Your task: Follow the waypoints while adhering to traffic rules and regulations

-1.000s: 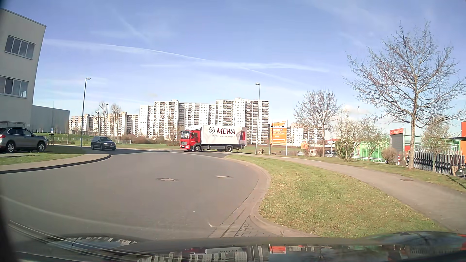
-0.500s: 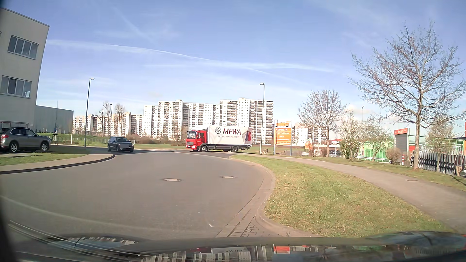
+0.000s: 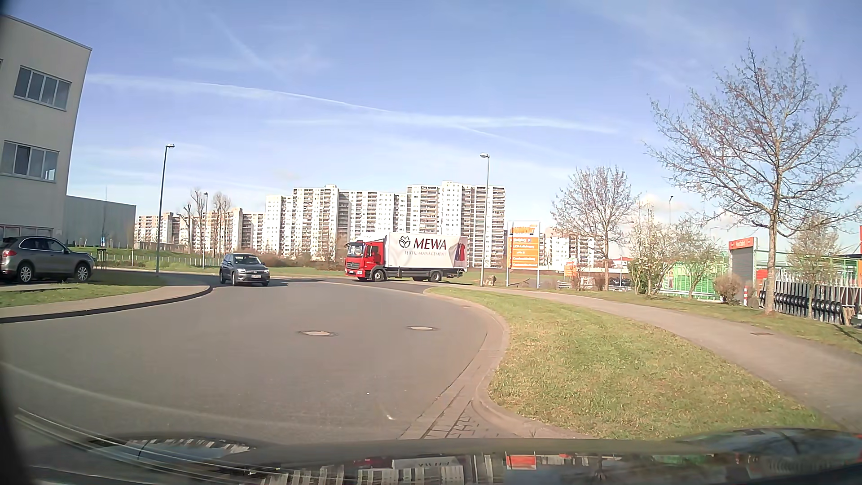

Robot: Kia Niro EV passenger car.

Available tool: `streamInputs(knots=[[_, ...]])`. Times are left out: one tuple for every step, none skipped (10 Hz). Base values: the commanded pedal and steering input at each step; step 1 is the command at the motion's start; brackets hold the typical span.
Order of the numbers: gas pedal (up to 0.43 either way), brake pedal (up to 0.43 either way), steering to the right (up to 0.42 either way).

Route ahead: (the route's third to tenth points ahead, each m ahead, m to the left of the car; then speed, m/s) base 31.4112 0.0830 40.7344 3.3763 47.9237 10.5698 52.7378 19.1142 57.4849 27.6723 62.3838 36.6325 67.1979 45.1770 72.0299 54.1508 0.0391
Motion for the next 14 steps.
streamInputs(knots=[[0.000,0.165,-0.960],[0.000,0.159,-0.960],[0.000,0.159,-0.960],[0.000,0.152,-0.960],[0.000,0.140,-0.960],[0.000,0.122,-0.962],[0.000,0.110,-0.964],[0.000,0.110,-0.964],[0.000,0.110,-0.964],[0.000,0.104,-0.964],[0.000,0.085,-0.965],[0.000,0.049,-0.965],[0.000,0.024,-0.964],[0.000,0.018,-0.964]])
